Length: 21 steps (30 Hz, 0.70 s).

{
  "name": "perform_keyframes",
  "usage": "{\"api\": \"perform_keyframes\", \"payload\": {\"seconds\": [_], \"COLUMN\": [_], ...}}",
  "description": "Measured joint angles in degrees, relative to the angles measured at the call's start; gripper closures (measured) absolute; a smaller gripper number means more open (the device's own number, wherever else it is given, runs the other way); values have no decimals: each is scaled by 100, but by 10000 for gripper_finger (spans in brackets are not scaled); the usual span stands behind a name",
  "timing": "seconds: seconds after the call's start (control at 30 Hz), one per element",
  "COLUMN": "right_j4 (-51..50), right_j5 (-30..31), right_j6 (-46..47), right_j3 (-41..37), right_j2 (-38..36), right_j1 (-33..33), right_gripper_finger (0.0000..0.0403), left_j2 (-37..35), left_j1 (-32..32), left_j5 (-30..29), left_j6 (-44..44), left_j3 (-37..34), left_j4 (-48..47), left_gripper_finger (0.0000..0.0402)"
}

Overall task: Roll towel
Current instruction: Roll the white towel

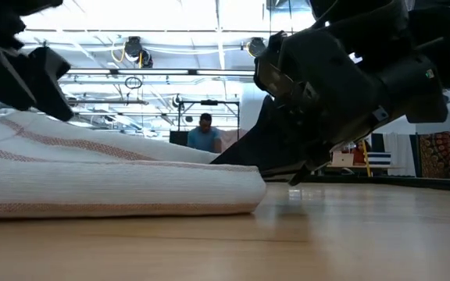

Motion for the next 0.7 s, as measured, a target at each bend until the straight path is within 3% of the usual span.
{"api": "perform_keyframes", "payload": {"seconds": [0.17,0.33,0.7], "right_j4": [4,112,260], "right_j5": [-50,-154,-353], "right_j6": [-28,-144,360], "right_j3": [0,0,0], "right_j2": [0,0,0], "right_j1": [2,2,42], "right_gripper_finger": [395,395,395], "left_j2": [-3,-3,317], "left_j1": [61,231,831], "left_j5": [-398,-415,-81], "left_j6": [-825,-1326,-1040], "left_j3": [-560,-1024,-1145], "left_j4": [-34,262,635], "left_gripper_finger": [204,266,344]}}
